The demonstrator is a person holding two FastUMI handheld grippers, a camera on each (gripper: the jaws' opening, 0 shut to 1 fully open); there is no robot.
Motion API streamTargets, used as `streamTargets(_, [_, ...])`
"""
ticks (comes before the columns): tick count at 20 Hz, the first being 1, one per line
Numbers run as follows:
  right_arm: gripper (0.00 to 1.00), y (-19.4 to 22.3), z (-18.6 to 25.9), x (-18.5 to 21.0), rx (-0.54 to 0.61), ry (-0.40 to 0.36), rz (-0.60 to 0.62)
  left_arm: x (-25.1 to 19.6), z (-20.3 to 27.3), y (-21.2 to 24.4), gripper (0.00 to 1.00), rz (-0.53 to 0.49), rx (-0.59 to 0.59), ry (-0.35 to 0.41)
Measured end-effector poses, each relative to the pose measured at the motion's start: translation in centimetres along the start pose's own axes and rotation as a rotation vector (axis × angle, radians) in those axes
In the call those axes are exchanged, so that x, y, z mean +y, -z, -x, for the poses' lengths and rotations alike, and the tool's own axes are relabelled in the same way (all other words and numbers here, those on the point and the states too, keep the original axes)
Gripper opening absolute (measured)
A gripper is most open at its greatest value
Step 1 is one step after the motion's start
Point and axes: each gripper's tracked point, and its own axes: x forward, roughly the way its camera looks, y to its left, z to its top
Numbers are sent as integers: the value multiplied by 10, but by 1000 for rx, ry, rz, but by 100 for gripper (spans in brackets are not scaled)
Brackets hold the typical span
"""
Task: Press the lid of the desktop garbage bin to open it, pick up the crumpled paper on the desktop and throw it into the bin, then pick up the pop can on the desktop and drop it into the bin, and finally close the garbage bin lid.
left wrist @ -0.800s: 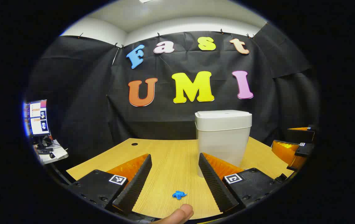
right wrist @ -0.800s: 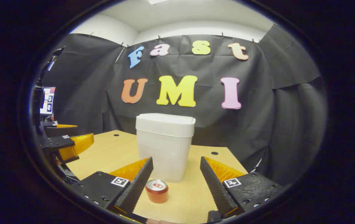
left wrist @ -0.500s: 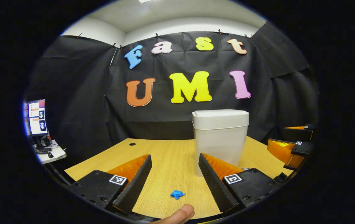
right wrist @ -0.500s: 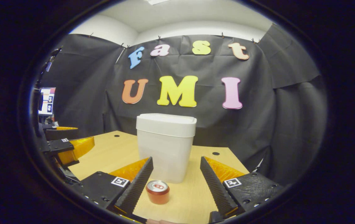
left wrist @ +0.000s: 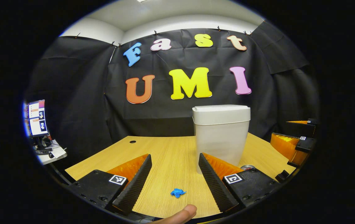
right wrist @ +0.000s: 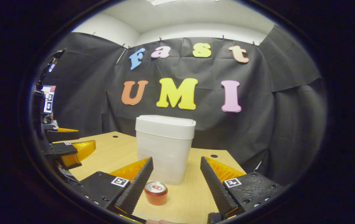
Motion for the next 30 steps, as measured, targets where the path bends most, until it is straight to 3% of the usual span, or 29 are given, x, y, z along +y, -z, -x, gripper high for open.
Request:
streamTargets(4, [98, -5, 2, 4, -9, -7, -1, 10, -1, -2, 98, 7, -11, -28])
streamTargets(5, [92, -8, 2, 4, -16, -5, -5, 9, -1, -2, 98, 11, -8, -27])
streamTargets(6, [98, -14, 2, 3, -29, 0, -12, 9, -2, -2, 98, 15, -6, -25])
streamTargets(8, [94, -22, -1, 3, -47, 13, -4, 11, -4, 1, 98, 17, 3, -25])
streamTargets(10, [97, -31, -9, 6, -50, 14, 10, 12, -5, 3, 98, 15, 11, -25])
streamTargets(14, [86, -51, -31, 26, -24, -50, -24, 13, -10, 8, 98, 30, 29, -26])
streamTargets(17, [75, -70, -55, 29, -20, -49, -17, 15, -9, 11, 98, 35, 39, -29])
streamTargets(18, [63, -77, -63, 29, -19, -43, -6, 16, -10, 11, 98, 36, 41, -31])
streamTargets(19, [60, -82, -71, 33, -20, -50, 0, 17, -9, 12, 98, 37, 44, -28])
streamTargets(20, [41, -87, -81, 37, -20, -64, -8, 18, -9, 12, 98, 38, 45, -30])
streamTargets(21, [38, -90, -91, 34, -10, -59, -23, 20, -10, 12, 98, 38, 45, -39])
streamTargets(22, [22, -93, -101, 35, 2, -68, -55, 23, -10, 11, 98, 35, 46, -44])
streamTargets(24, [4, -96, -120, 31, 44, -65, -124, 30, -10, 9, 98, 37, 47, -48])
streamTargets(30, [0, -90, -163, 32, 157, -80, -179, 30, -10, 10, 98, 32, 52, -30])
